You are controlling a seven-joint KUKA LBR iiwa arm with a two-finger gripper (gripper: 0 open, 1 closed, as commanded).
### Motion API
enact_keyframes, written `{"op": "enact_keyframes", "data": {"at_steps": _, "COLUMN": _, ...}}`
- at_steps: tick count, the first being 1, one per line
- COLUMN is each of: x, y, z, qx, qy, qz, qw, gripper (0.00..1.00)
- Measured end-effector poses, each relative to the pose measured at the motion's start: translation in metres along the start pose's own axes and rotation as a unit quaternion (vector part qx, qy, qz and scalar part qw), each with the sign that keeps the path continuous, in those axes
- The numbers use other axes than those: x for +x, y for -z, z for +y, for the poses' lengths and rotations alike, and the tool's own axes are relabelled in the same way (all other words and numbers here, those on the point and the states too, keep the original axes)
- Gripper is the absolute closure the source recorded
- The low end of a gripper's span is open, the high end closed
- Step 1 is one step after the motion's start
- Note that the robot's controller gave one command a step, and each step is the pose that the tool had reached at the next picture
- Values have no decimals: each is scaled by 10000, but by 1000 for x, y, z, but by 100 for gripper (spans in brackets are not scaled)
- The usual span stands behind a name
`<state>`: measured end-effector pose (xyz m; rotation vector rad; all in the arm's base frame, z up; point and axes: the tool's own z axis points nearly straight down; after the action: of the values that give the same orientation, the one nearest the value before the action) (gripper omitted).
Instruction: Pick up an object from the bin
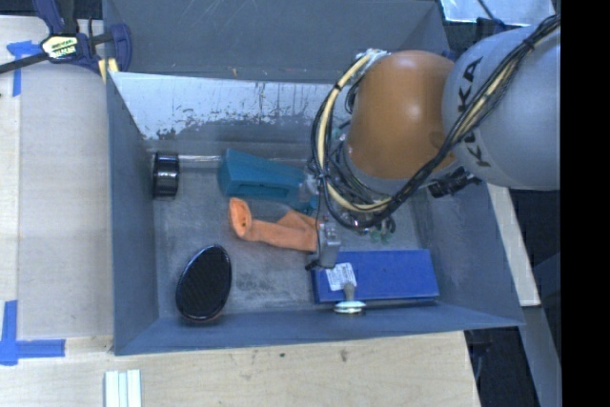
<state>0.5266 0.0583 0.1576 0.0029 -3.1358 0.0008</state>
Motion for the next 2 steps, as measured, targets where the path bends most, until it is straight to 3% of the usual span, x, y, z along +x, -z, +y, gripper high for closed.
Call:
{"op": "enact_keyframes", "data": {"at_steps": 1, "x": -2, "y": 5, "z": 0, "qx": -6, "qy": -9, "qz": -42, "qw": 10000, "gripper": 0}}
{"op": "enact_keyframes", "data": {"at_steps": 2, "x": -12, "y": -44, "z": -5, "qx": -10, "qy": -48, "qz": -78, "qw": 10000, "gripper": 0}}
